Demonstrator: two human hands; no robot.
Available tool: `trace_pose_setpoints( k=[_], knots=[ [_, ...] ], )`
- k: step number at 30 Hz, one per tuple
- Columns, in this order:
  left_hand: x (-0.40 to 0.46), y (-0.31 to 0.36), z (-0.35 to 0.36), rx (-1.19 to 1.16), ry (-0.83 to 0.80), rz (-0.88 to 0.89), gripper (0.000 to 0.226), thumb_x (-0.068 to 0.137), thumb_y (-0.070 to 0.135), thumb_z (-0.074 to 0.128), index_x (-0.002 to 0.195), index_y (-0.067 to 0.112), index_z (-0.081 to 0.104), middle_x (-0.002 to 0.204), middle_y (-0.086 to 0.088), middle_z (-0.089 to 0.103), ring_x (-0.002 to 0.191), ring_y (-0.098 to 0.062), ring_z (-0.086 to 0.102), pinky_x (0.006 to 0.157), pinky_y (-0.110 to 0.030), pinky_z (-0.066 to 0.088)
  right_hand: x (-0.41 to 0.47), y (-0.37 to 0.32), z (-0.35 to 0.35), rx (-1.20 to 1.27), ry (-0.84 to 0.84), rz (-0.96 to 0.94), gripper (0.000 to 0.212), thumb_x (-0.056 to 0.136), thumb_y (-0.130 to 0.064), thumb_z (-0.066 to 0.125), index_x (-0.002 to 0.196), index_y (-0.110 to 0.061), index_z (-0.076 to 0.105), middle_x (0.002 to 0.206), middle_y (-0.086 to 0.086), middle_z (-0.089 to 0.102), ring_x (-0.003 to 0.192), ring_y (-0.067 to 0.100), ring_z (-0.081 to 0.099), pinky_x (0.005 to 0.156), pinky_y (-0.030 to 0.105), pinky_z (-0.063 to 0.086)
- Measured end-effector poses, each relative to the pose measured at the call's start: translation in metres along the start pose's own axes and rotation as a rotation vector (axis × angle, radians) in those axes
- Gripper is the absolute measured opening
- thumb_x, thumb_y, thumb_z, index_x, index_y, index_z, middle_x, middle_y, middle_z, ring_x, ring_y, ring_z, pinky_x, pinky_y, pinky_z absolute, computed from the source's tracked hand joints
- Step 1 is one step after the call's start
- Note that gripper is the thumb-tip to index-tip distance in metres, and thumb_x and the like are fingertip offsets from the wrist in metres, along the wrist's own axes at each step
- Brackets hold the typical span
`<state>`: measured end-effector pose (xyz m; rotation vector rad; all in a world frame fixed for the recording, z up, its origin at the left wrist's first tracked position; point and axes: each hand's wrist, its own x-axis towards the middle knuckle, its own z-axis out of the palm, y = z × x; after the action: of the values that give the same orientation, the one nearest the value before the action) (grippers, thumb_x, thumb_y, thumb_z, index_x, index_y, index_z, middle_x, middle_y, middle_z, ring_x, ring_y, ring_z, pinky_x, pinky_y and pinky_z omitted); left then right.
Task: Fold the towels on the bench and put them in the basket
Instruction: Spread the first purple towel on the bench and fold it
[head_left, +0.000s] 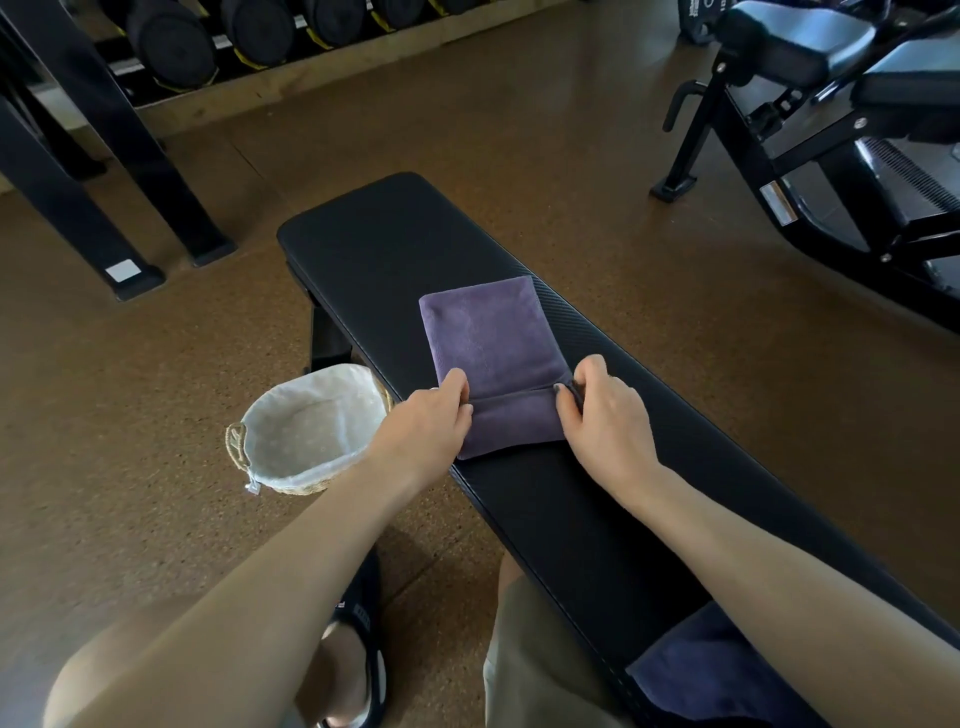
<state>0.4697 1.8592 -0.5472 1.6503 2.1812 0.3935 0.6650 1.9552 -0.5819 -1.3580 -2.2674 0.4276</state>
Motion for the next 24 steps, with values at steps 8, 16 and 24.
trace_pose_setpoints(
  k=[8, 16, 24],
  knots=[
    [-0.005, 0.009, 0.003, 0.476, 0.191, 0.405, 0.044, 0.06, -0.004, 0.08, 0.088, 0.016, 0.053, 0.082, -0.006, 0.052, 0.067, -0.027, 0.054, 0.056, -0.036, 0.038, 0.012, 0.008, -0.001, -0.342, 0.034, -0.489, 0.014, 0.089, -0.006, 0.064, 0.102, -0.011, 0.064, 0.099, 0.007, 0.057, 0.088, 0.028, 0.056, 0.083, 0.041, 0.045],
    [-0.014, 0.002, 0.006, 0.377, 0.152, 0.449, 0.019, 0.087, 0.037, 0.057, 0.089, 0.018, 0.056, 0.089, 0.0, 0.058, 0.078, -0.02, 0.057, 0.068, -0.035, 0.051, 0.017, 0.014, -0.025, -0.23, -0.138, -0.568, 0.033, 0.092, -0.015, 0.063, 0.125, -0.013, 0.067, 0.116, 0.002, 0.072, 0.106, 0.021, 0.067, 0.102, 0.039, 0.049],
    [-0.017, 0.001, 0.01, 0.441, 0.165, 0.406, 0.021, 0.071, 0.02, 0.063, 0.089, 0.016, 0.054, 0.091, -0.005, 0.058, 0.078, -0.025, 0.058, 0.068, -0.036, 0.05, 0.025, 0.035, -0.049, -0.246, -0.423, -0.613, 0.063, 0.08, -0.028, 0.066, 0.142, -0.025, 0.055, 0.142, -0.009, 0.056, 0.13, 0.012, 0.05, 0.117, 0.029, 0.029]
  ],
)
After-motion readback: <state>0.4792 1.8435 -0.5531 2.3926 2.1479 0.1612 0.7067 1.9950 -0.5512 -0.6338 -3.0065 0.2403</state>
